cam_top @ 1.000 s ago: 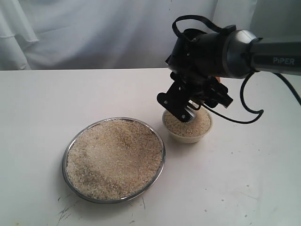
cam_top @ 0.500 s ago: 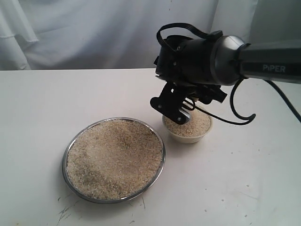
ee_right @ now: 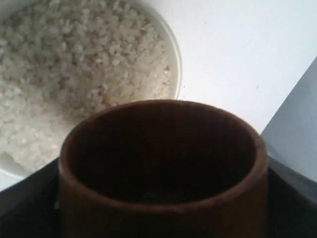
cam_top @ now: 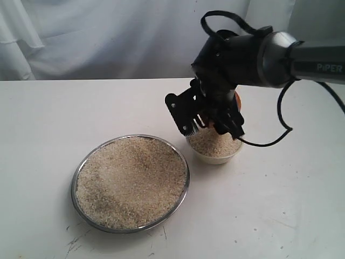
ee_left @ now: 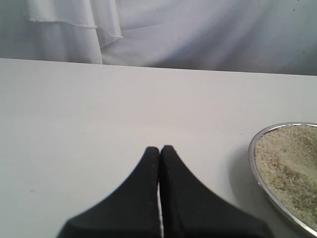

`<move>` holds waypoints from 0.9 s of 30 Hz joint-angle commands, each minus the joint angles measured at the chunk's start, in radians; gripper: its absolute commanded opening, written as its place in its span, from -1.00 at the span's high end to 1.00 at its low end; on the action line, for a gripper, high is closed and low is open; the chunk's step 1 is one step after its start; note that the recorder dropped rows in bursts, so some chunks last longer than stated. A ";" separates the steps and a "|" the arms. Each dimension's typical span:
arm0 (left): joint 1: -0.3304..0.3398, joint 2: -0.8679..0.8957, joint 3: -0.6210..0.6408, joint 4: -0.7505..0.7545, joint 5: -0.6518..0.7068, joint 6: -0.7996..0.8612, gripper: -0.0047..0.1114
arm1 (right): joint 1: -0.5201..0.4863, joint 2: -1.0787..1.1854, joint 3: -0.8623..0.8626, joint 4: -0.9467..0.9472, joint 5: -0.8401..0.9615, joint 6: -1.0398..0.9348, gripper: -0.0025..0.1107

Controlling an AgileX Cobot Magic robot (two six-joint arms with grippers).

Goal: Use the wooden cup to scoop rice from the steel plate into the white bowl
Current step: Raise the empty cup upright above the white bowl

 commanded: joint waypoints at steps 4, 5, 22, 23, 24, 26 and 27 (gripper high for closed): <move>-0.003 -0.004 0.005 0.001 -0.014 0.000 0.92 | -0.098 -0.069 0.003 0.520 -0.097 -0.035 0.96; -0.003 -0.004 0.005 0.001 -0.014 0.000 0.92 | -0.112 -0.074 0.003 0.601 -0.097 -0.058 0.96; -0.003 -0.004 0.005 0.001 -0.014 0.000 0.92 | -0.178 -0.094 0.103 2.047 0.211 -0.988 0.96; -0.003 -0.004 0.005 0.001 -0.014 0.000 0.92 | -0.187 -0.094 0.130 2.072 0.209 -1.063 0.96; -0.003 -0.004 0.005 0.001 -0.014 0.000 0.92 | -0.207 -0.094 0.174 2.127 0.197 -1.098 0.96; -0.003 -0.004 0.005 0.001 -0.014 0.000 0.92 | -0.247 -0.094 0.219 2.123 0.291 -1.098 0.96; -0.003 -0.004 0.005 0.001 -0.014 0.000 0.92 | -0.258 -0.094 0.229 2.114 0.333 -1.098 0.96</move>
